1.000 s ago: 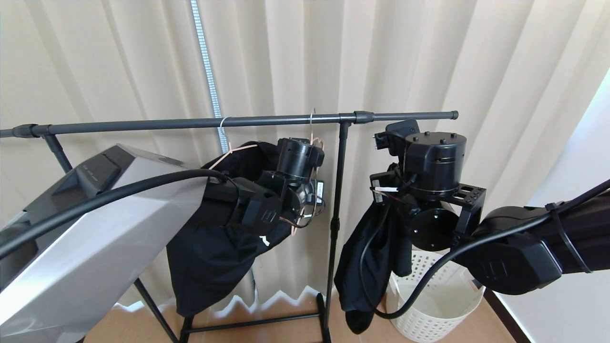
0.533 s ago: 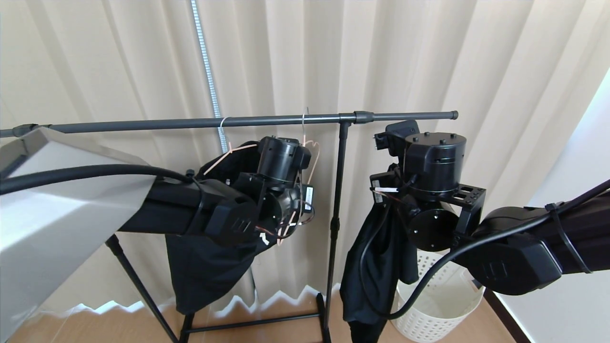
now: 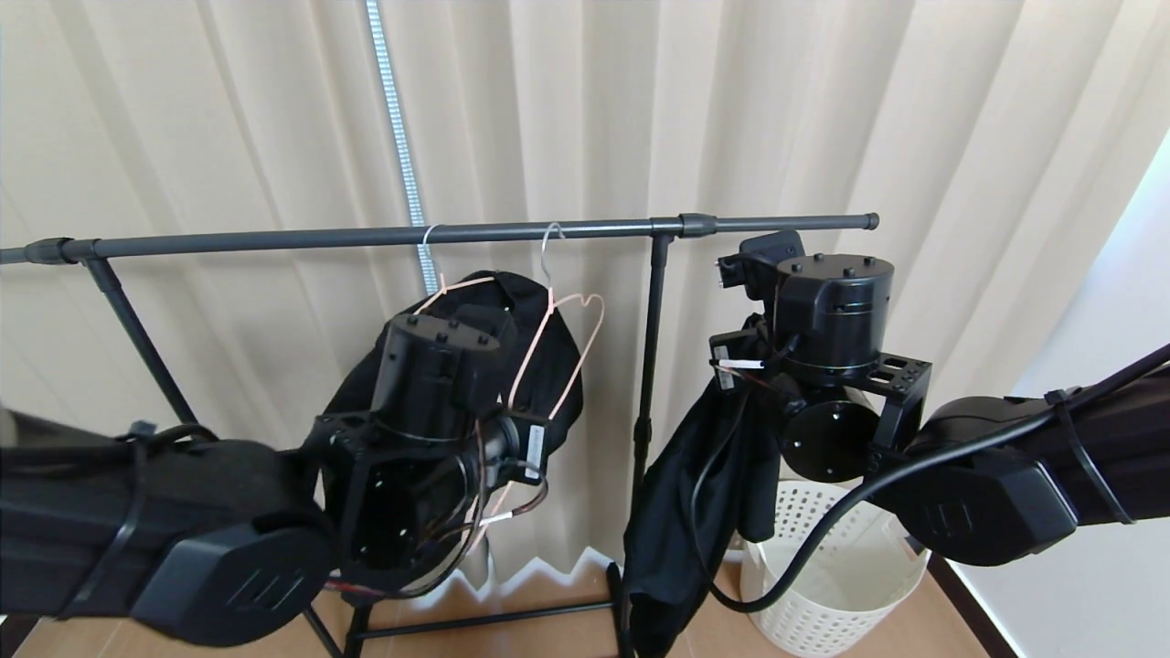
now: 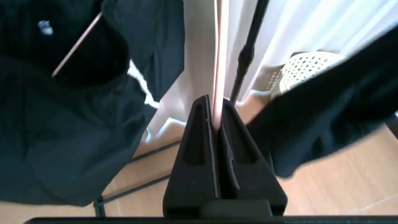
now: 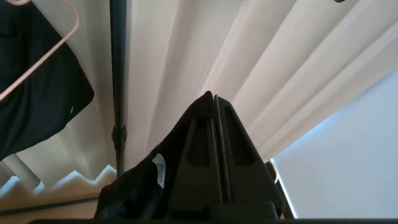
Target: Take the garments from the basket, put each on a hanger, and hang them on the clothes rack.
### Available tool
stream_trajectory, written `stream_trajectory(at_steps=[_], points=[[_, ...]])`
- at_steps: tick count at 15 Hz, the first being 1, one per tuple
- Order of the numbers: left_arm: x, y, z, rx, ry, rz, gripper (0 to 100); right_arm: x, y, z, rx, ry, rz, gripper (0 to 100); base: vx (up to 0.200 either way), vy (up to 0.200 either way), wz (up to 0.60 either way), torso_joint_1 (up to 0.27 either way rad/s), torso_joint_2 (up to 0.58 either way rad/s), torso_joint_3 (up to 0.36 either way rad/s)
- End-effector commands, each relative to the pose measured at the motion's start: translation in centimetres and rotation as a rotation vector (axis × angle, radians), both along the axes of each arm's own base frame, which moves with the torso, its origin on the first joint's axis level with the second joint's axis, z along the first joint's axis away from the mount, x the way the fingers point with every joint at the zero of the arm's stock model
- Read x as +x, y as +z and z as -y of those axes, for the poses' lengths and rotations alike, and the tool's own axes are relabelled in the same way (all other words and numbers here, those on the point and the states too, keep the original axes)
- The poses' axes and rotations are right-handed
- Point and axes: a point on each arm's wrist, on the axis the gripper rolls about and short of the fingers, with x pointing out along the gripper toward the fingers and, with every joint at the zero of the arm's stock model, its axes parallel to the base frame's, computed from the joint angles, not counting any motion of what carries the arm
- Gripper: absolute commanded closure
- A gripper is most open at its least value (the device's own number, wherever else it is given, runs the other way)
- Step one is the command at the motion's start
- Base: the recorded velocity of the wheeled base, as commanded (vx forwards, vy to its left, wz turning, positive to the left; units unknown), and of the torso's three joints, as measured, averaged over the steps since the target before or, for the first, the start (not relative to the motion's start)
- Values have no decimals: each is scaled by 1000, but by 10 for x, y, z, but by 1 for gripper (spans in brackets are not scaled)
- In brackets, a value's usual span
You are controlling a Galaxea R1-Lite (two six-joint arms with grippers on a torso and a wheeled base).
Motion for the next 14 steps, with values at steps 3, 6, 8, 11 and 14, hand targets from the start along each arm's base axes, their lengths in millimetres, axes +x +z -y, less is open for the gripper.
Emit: stream_trajectory(at_steps=[3, 6, 8, 11, 14], points=[[-52, -20, -49, -43, -47, 43, 100, 2, -5, -1, -8, -1, -11, 100, 0, 0, 0, 0, 0, 0], [-73, -35, -66, -61, -168, 25, 100, 0, -10, 0, -20, 1, -26, 100, 0, 0, 0, 0, 0, 0], [-81, -44, -73, -83, -235, 5, 100, -1, -13, 1, -26, 4, -35, 100, 0, 0, 0, 0, 0, 0], [-92, -55, -77, -104, -349, -57, 100, -2, -12, 5, -26, -2, -35, 100, 0, 0, 0, 0, 0, 0], [-94, -65, -75, -117, -420, -97, 100, 2, -9, 11, -21, -23, -23, 100, 0, 0, 0, 0, 0, 0]])
